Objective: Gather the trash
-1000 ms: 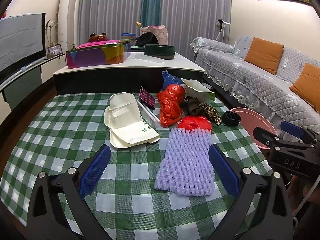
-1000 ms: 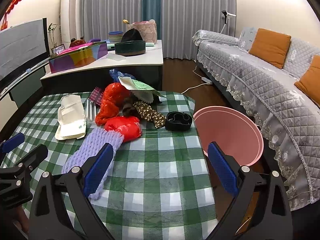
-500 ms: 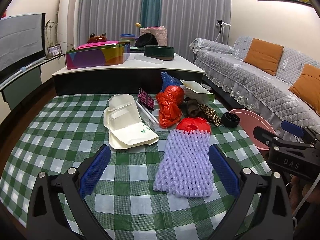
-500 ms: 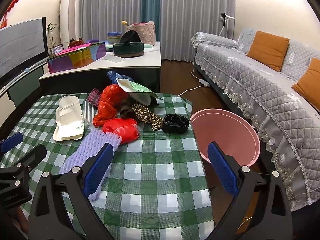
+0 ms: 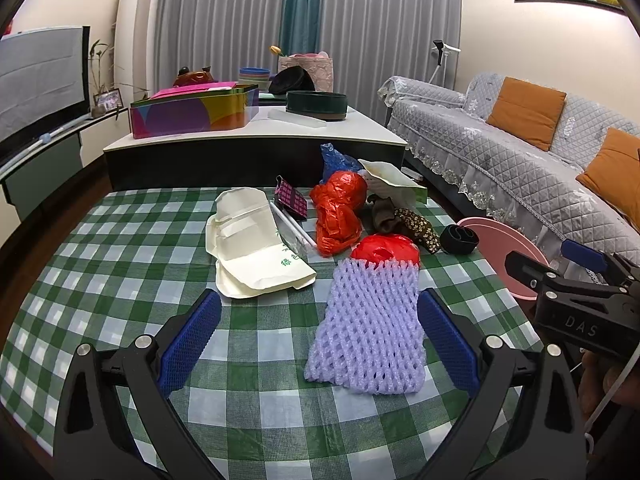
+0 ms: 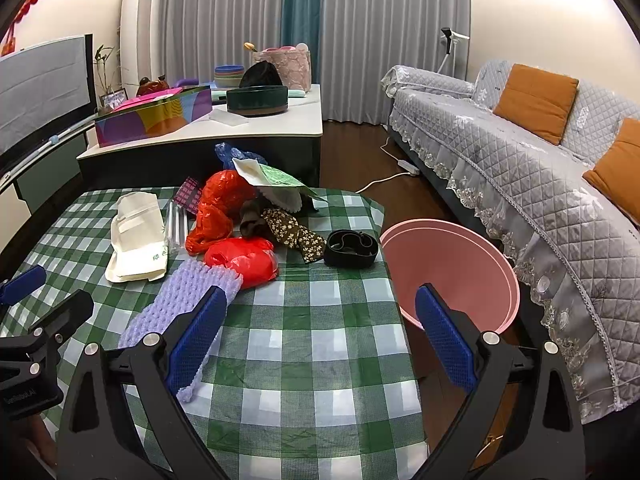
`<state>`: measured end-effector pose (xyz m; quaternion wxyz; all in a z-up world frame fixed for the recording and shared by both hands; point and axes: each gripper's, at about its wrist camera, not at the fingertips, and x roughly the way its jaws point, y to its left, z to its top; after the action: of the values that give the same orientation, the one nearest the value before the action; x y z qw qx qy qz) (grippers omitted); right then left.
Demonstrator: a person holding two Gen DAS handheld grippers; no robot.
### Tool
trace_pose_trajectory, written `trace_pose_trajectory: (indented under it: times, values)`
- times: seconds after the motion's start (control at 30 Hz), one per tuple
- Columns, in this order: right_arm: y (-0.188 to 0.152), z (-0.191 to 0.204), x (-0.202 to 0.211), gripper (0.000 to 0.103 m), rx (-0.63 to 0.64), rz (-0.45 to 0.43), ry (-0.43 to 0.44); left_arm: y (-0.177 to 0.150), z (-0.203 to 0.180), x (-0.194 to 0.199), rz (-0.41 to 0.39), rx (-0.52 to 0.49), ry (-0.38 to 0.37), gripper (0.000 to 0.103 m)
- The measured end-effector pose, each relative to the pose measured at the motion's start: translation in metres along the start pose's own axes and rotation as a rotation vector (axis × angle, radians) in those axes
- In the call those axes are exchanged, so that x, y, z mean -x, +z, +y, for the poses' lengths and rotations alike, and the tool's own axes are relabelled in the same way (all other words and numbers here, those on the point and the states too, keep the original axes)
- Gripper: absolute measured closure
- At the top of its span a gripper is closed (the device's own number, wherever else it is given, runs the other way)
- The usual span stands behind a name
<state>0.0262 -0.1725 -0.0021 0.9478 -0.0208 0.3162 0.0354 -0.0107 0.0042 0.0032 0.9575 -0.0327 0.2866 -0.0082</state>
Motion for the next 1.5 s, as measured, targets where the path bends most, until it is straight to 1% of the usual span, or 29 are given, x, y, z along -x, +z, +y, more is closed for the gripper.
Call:
trace_pose_trajectory:
  times: [0.5,0.6,0.67,0.7,0.73,0.83,0.9,0.93,1.0,1.1,1.2,1.3,1.4,1.47,1.5]
  values:
    - [0.0,0.001,0.001,0.011,0.002,-0.002,0.001,0.0,0.0,0.0,0.0,0.0,-0.002,0.008]
    - [0.002,0.003,0.001,0.017,0.002,0.0,0.011,0.0,0.0,0.0,0.0,0.002,0.0,0.008]
    - [0.004,0.003,0.0,0.025,-0.01,0.005,0.031,0.0,0.001,-0.001,0.001,0.008,0.002,0.009]
    - [0.006,0.001,-0.001,0.028,-0.023,0.005,0.048,0.001,0.002,-0.002,0.002,0.014,0.004,0.012]
    - [0.007,-0.001,-0.002,0.034,-0.031,0.002,0.06,0.001,0.002,-0.004,0.005,0.018,0.005,0.013]
    - [0.013,-0.006,-0.005,0.046,-0.049,-0.006,0.083,0.004,0.005,-0.009,0.007,0.019,0.01,0.022]
    - [0.018,-0.013,-0.012,0.052,-0.072,-0.003,0.097,0.007,0.007,-0.014,0.007,0.016,0.014,0.03]
    - [0.02,-0.015,-0.015,0.054,-0.081,-0.001,0.099,0.009,0.009,-0.017,0.006,0.016,0.018,0.031]
    - [0.026,-0.023,-0.025,0.055,-0.109,0.005,0.099,0.014,0.013,-0.023,0.005,0.022,0.023,0.037]
    - [0.034,-0.033,-0.045,0.055,-0.141,0.031,0.109,0.021,0.017,-0.034,0.003,0.026,0.032,0.041]
    - [0.04,-0.038,-0.064,0.054,-0.157,0.051,0.099,0.028,0.021,-0.046,-0.003,0.016,0.055,0.043]
    - [0.044,-0.043,-0.083,0.054,-0.181,0.074,0.099,0.035,0.033,-0.06,0.0,0.032,0.078,0.045]
    - [0.047,-0.045,-0.1,0.05,-0.202,0.092,0.1,0.04,0.045,-0.075,0.013,0.058,0.101,0.045]
    - [0.047,-0.049,-0.11,0.042,-0.217,0.103,0.103,0.043,0.054,-0.087,0.027,0.067,0.109,0.045]
    - [0.047,-0.05,-0.116,0.041,-0.225,0.11,0.102,0.044,0.058,-0.092,0.033,0.068,0.118,0.045]
